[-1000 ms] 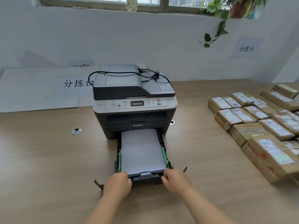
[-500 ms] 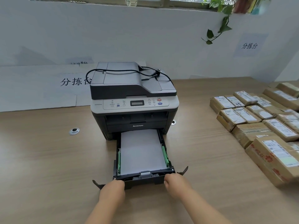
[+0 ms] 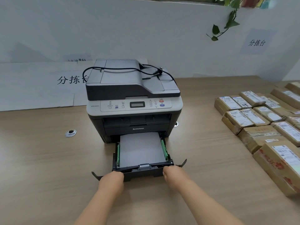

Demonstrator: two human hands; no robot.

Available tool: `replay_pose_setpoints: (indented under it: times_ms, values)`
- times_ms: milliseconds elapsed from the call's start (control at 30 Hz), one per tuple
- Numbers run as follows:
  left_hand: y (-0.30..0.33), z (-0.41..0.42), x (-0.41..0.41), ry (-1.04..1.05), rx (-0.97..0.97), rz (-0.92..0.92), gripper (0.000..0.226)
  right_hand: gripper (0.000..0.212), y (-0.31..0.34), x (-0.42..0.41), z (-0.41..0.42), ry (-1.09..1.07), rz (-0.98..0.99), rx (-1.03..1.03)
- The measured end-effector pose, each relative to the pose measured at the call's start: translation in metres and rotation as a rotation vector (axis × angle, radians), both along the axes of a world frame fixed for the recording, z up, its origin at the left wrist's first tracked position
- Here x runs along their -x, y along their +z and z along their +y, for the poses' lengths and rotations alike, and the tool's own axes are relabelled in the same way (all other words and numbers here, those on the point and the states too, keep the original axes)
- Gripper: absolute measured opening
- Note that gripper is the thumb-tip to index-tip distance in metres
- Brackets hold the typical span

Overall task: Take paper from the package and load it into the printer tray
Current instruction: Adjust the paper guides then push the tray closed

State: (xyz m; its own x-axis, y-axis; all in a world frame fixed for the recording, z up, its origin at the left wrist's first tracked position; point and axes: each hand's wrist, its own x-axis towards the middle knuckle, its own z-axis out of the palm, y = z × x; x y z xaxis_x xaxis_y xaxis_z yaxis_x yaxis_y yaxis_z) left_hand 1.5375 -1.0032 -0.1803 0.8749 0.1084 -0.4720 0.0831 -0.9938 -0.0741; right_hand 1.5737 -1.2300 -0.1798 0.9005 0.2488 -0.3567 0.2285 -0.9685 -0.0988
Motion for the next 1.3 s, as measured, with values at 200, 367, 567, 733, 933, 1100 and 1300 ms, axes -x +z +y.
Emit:
replay_pose_setpoints:
  times_ms: [200, 367, 567, 733, 933, 1100, 1300]
  values:
    - [0.002, 0.006, -0.024, 0.015, 0.008, 0.004, 0.032, 0.029, 0.000, -0.024, 0.008, 0.042, -0.026, 0.046]
    - [0.003, 0.010, -0.045, 0.014, -0.002, -0.024, 0.034, 0.029, 0.002, -0.044, 0.013, 0.051, -0.041, 0.065]
    - [-0.001, 0.015, -0.073, 0.017, 0.009, -0.049, 0.034, 0.029, 0.001, -0.071, 0.020, 0.047, -0.063, 0.068]
    - [-0.003, 0.020, -0.090, 0.007, -0.003, -0.074, 0.032, 0.029, 0.000, -0.087, 0.023, 0.065, -0.083, 0.080]
    - [-0.003, 0.022, -0.109, 0.028, 0.004, -0.077, 0.032, 0.030, -0.004, -0.106, 0.028, 0.050, -0.098, 0.086]
    - [-0.003, 0.025, -0.122, 0.012, -0.012, -0.114, 0.032, 0.031, -0.005, -0.123, 0.032, 0.021, -0.096, 0.075]
    - [0.000, 0.025, -0.139, 0.013, -0.018, -0.089, 0.030, 0.033, -0.007, -0.137, 0.038, 0.027, -0.096, 0.118]
